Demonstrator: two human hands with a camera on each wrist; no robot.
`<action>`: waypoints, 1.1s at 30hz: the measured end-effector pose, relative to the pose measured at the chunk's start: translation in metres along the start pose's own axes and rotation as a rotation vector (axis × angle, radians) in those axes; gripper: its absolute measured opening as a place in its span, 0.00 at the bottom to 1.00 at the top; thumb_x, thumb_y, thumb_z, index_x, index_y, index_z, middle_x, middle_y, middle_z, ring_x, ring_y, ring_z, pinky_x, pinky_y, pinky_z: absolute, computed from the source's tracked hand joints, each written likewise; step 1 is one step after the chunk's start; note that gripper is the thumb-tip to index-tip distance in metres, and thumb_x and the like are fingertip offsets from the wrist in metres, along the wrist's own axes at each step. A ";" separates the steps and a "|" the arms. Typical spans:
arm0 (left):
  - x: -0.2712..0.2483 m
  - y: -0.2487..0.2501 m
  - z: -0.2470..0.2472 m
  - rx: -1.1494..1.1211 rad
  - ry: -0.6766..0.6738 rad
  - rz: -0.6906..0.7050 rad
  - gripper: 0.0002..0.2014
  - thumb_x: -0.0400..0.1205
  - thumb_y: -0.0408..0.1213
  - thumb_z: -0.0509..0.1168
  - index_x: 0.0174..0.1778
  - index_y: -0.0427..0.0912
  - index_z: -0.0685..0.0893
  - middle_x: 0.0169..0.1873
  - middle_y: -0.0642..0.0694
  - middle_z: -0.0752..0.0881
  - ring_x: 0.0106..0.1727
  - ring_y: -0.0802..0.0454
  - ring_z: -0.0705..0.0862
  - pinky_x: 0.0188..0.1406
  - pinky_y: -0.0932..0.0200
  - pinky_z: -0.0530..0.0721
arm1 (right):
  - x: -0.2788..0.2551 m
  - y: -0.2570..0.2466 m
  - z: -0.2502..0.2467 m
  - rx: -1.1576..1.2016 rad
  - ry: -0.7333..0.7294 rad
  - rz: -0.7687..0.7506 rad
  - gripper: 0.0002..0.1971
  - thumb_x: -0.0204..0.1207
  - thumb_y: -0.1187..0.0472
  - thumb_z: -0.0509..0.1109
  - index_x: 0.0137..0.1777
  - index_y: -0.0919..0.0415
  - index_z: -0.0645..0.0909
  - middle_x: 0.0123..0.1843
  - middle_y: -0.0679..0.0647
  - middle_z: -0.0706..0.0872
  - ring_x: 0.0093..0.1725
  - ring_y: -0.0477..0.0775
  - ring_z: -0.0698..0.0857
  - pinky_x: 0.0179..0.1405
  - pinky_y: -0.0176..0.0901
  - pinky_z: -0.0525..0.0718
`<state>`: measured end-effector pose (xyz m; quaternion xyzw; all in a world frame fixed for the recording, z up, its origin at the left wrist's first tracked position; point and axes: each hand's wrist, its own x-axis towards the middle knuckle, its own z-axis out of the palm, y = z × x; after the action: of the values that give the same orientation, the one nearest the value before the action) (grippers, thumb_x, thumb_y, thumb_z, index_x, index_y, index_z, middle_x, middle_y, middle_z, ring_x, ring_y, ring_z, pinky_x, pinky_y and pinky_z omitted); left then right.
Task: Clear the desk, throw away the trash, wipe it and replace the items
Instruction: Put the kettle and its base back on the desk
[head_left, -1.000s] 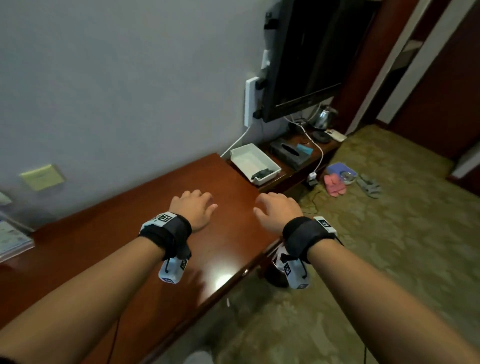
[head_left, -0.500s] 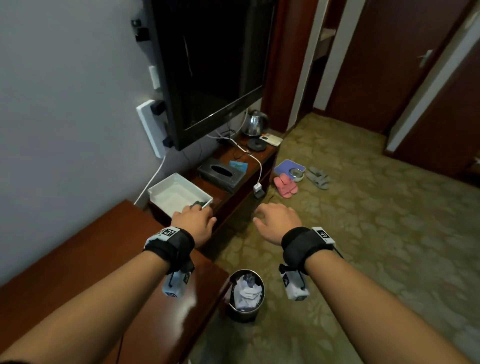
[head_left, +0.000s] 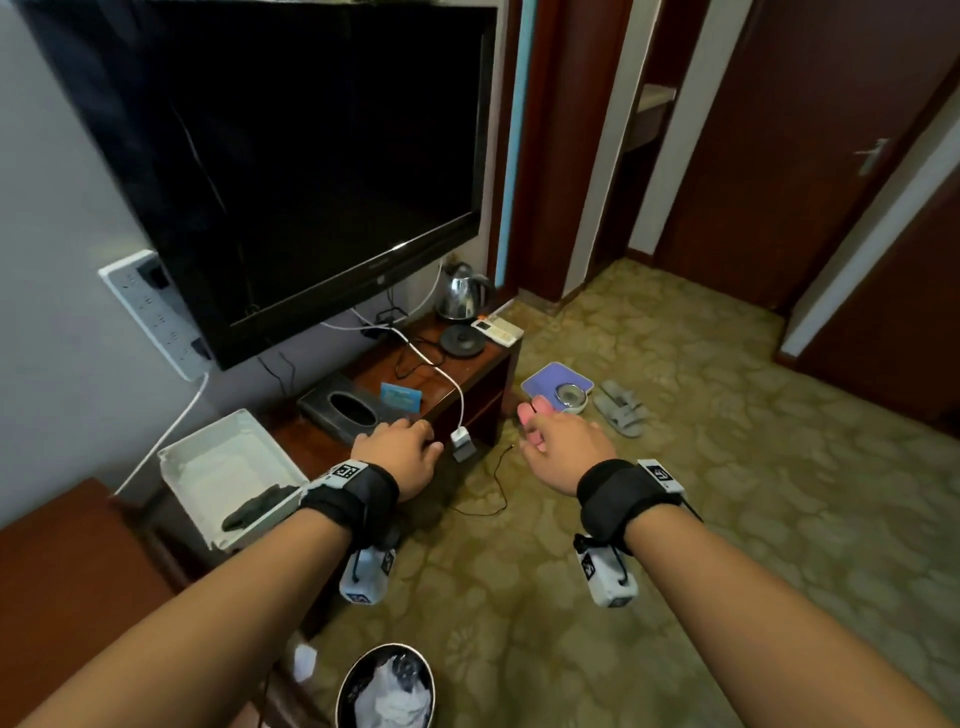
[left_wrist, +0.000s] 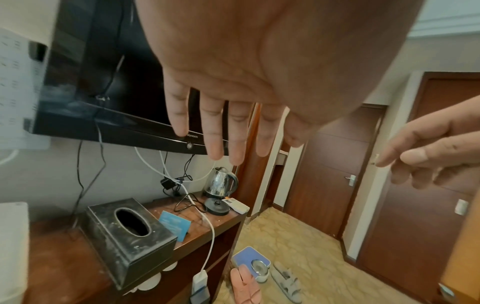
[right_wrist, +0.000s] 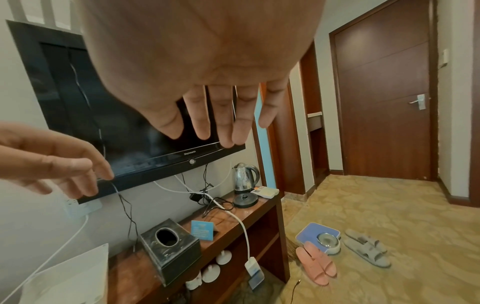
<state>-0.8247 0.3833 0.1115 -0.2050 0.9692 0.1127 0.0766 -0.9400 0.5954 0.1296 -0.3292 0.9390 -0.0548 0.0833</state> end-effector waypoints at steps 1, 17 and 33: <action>0.013 0.009 -0.001 -0.009 -0.001 -0.016 0.19 0.85 0.59 0.52 0.67 0.57 0.76 0.65 0.49 0.80 0.67 0.46 0.77 0.66 0.41 0.76 | 0.012 0.014 -0.007 -0.014 -0.011 -0.008 0.17 0.78 0.42 0.55 0.59 0.45 0.78 0.57 0.49 0.83 0.63 0.60 0.79 0.59 0.54 0.76; 0.286 0.028 -0.016 -0.093 -0.010 -0.174 0.20 0.85 0.59 0.52 0.67 0.54 0.76 0.66 0.47 0.80 0.68 0.43 0.78 0.64 0.42 0.76 | 0.307 0.096 -0.047 -0.033 -0.032 -0.189 0.17 0.80 0.42 0.58 0.61 0.49 0.78 0.55 0.52 0.86 0.56 0.60 0.84 0.54 0.54 0.82; 0.513 0.000 -0.013 -0.222 -0.007 -0.416 0.18 0.83 0.58 0.56 0.65 0.56 0.77 0.62 0.49 0.81 0.63 0.46 0.81 0.60 0.47 0.80 | 0.599 0.131 -0.022 0.014 -0.188 -0.346 0.18 0.81 0.44 0.61 0.66 0.49 0.78 0.63 0.53 0.85 0.62 0.59 0.83 0.59 0.52 0.81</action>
<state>-1.2901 0.1848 0.0244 -0.4068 0.8876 0.2013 0.0787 -1.4852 0.3224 0.0588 -0.4886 0.8561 -0.0439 0.1623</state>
